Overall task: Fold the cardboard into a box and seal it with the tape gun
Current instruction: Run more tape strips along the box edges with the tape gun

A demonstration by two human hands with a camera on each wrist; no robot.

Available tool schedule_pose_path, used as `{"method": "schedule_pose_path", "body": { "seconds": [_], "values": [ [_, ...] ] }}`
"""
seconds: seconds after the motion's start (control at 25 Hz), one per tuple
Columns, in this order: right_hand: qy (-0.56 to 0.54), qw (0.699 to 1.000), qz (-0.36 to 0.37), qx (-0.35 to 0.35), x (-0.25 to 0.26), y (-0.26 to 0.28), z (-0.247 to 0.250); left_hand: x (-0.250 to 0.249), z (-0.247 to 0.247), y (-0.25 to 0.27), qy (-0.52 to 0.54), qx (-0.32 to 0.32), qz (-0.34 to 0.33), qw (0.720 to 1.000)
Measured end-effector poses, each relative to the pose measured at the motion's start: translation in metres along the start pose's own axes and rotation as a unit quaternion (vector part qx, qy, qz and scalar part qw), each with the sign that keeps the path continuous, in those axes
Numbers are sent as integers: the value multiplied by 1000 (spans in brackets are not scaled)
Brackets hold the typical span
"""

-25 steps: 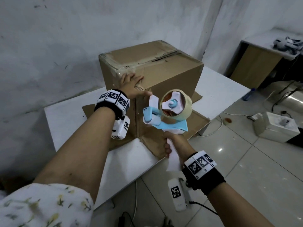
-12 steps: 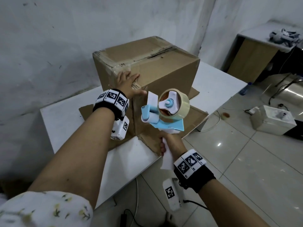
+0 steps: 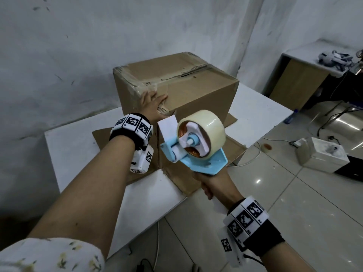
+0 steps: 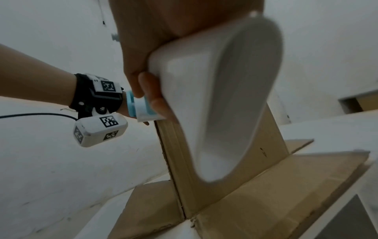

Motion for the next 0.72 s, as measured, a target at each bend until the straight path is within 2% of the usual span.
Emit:
{"method": "schedule_pose_path", "body": {
  "seconds": [0.24, 0.36, 0.48, 0.56, 0.72],
  "values": [
    [-59, 991, -116, -22, -44, -21, -26, 4, -4, 4, -2, 8, -1, 1000],
    [-60, 975, -212, -12, -108, 2, -40, 4, -2, 2, 6, -3, 4, 1000],
    [-37, 957, -287, -7, -153, 20, -31, 5, -1, -3, 20, -20, -3, 1000],
    [-47, 959, -278, -26, -152, 6, -19, 5, -6, -3, 32, -25, -8, 999],
    [-75, 971, -212, -78, -111, -34, 3, 8, -3, -5, 50, -75, -27, 996]
  ]
}}
Point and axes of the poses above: each hand's wrist, its own y-axis away from the middle knuckle, its own z-axis out of the back of the hand, x = y × z, the point moved 7 cm from there along -y, towards the middle knuckle, and after that the axes turned 7 degrees about y, right-handed, at the moved point
